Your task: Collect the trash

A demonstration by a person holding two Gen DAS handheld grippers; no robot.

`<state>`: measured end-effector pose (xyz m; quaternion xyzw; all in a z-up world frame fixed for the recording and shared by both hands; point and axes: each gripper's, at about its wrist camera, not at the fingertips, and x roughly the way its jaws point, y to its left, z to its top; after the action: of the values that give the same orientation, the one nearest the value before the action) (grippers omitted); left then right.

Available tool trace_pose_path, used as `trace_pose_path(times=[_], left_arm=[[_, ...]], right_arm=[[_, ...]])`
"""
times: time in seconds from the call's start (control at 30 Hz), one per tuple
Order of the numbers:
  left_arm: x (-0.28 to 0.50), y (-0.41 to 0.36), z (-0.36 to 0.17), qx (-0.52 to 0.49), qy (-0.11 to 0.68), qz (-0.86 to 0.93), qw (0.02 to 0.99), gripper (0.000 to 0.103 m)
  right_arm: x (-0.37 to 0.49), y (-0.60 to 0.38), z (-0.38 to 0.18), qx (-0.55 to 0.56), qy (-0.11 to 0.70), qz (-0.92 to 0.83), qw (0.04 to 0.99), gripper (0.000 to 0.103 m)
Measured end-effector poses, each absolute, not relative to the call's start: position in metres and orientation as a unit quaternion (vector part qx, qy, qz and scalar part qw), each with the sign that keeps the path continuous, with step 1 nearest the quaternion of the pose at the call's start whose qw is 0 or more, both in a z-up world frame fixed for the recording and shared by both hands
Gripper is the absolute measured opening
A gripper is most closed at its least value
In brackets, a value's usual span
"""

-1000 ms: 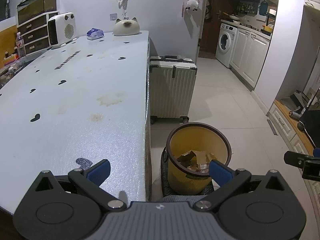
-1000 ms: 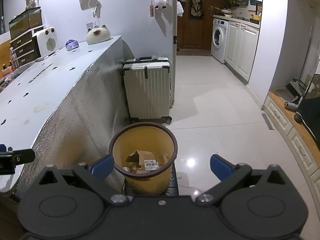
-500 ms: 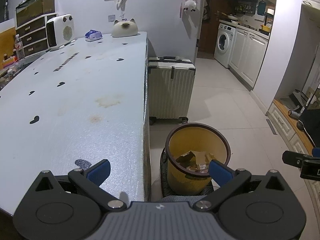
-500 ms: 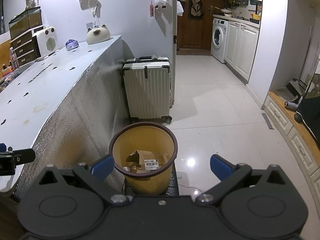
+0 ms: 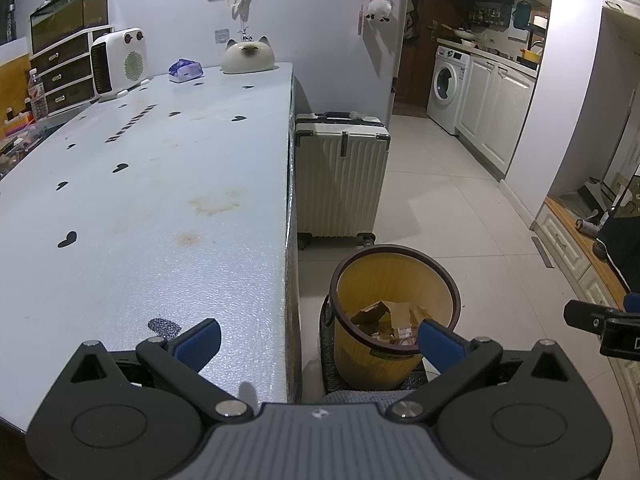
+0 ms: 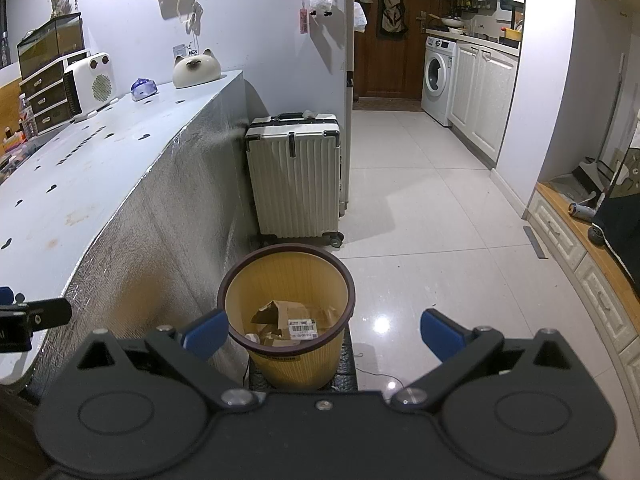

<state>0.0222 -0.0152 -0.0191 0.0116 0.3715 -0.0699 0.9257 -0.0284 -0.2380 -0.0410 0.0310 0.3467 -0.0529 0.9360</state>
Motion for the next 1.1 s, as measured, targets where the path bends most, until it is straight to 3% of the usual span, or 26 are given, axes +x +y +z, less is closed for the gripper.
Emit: trace_pose_path(times=[1.1], left_arm=[[0.0203, -0.0179, -0.0202, 0.010, 0.372, -0.072, 0.925, 0.103]], right_arm=[[-0.0279, -0.2386, -0.0403, 0.031, 0.347, -0.053, 0.936, 0.103]])
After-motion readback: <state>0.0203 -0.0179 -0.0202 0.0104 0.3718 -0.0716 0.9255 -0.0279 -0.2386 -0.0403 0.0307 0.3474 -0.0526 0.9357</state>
